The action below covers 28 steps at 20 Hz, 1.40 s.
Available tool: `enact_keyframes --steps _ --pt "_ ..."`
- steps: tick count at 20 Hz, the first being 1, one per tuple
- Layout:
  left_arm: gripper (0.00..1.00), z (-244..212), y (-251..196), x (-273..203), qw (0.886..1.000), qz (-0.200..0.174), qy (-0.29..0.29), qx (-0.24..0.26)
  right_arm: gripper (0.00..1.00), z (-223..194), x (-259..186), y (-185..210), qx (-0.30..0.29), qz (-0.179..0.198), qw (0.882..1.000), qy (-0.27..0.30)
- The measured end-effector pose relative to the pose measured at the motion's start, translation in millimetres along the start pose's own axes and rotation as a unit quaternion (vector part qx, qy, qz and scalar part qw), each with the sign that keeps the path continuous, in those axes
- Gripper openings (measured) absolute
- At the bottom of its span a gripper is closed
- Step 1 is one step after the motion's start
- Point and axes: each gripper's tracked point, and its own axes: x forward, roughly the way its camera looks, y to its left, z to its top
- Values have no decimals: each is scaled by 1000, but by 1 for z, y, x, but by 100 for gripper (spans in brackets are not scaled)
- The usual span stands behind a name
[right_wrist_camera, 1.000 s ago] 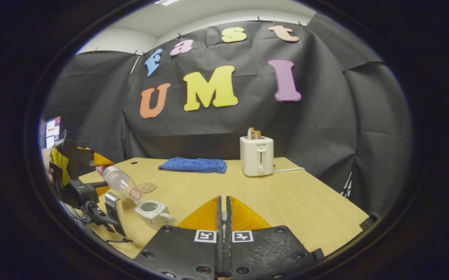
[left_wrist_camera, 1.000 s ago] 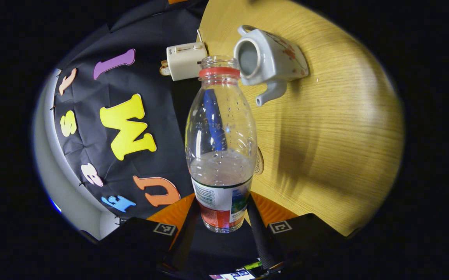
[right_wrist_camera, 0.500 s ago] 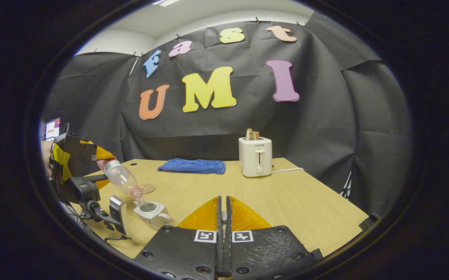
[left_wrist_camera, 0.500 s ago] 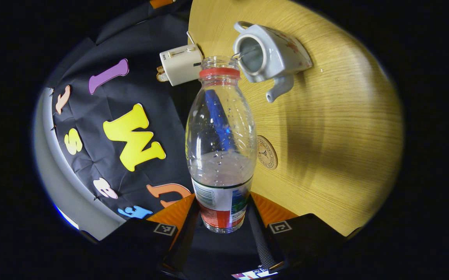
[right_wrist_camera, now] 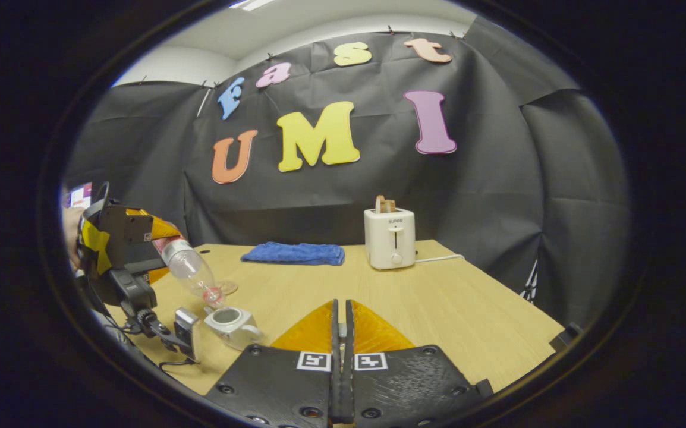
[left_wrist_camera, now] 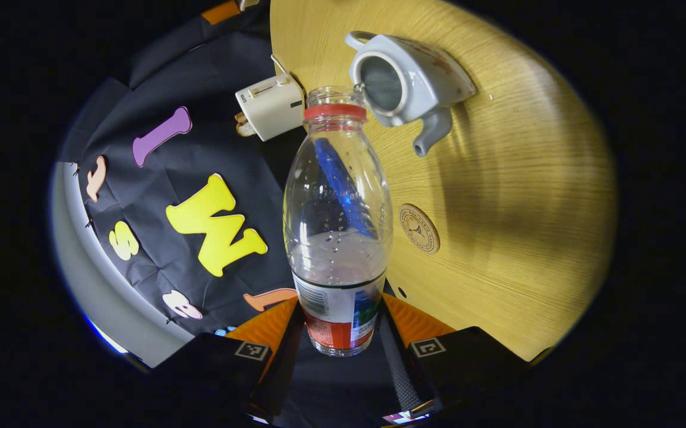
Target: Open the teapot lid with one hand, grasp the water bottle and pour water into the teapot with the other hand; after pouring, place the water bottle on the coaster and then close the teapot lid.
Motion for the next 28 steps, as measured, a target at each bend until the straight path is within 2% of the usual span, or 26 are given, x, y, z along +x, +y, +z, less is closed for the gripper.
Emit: enact_keyframes --steps 1,2,3,4,5,13,14,15,23,28 --pt "71 -1 3 1 1000 4 2 7 0 0 0 0 0 0 1000 1" --pt "76 -2 7 0 1000 8 3 15 0 -1 -1 0 2 1 1000 1" --pt "71 -3 11 0 1000 13 4 22 0 -1 -1 0 2 2 1000 1" --pt "75 -2 15 0 999 18 4 29 0 -1 0 1 3 2 1000 0" --pt "71 -2 17 0 999 22 4 35 0 0 -1 0 4 3 1000 -1" --pt "71 5 31 -5 996 40 4 75 0 -5 -2 -4 12 4 1000 2" --pt "75 5 31 -5 996 40 2 78 0 -5 -2 -5 12 3 1000 2" --pt "71 3 31 -4 996 37 4 79 0 -5 -3 -5 14 3 1000 1" --pt "71 0 29 -4 996 35 6 82 0 -6 -3 -4 17 8 1000 2" --pt "71 -1 21 -1 998 29 -1 56 0 -7 -3 -1 17 10 1000 3"
